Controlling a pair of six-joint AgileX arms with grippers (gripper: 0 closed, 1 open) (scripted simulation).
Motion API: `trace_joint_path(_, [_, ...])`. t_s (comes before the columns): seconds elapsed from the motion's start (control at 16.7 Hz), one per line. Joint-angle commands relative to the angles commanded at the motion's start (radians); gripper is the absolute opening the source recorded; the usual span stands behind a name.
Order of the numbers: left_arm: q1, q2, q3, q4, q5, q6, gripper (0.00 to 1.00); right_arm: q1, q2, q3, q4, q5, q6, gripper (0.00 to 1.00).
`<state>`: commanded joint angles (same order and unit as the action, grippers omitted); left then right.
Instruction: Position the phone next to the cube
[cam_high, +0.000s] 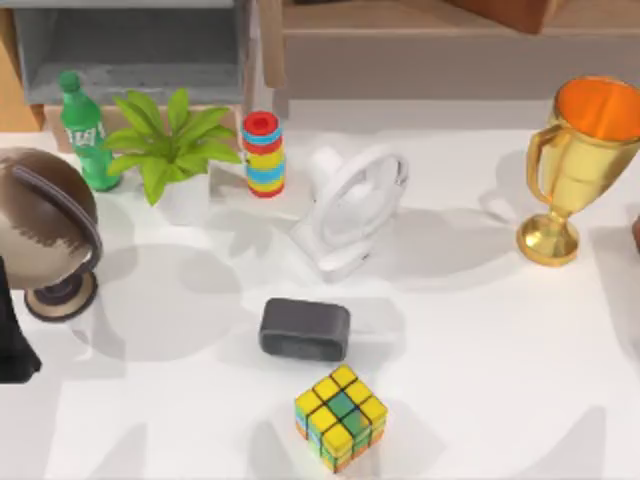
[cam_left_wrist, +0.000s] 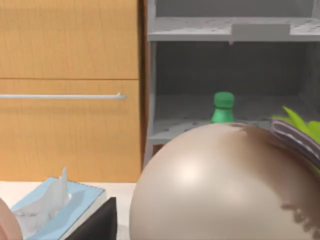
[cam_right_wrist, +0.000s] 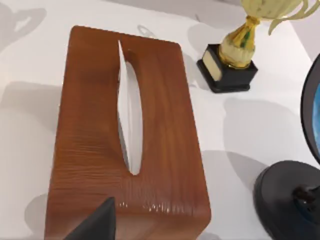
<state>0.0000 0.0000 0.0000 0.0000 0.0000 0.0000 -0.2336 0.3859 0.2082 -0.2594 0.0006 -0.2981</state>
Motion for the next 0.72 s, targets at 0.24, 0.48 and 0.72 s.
trace_joint_path(0.24, [0.000, 0.000, 0.000, 0.000, 0.000, 0.000, 1.00, -0.185, 0.382, 0.156, -0.215, -0.002, -0.234, 1.00])
trace_joint_path(0.48, [0.000, 0.000, 0.000, 0.000, 0.000, 0.000, 1.00, -0.356, 0.717, 0.302, -0.413, -0.001, -0.451, 1.00])
trace_joint_path(0.72, [0.000, 0.000, 0.000, 0.000, 0.000, 0.000, 1.00, -0.478, 0.926, 0.416, -0.545, 0.000, -0.608, 1.00])
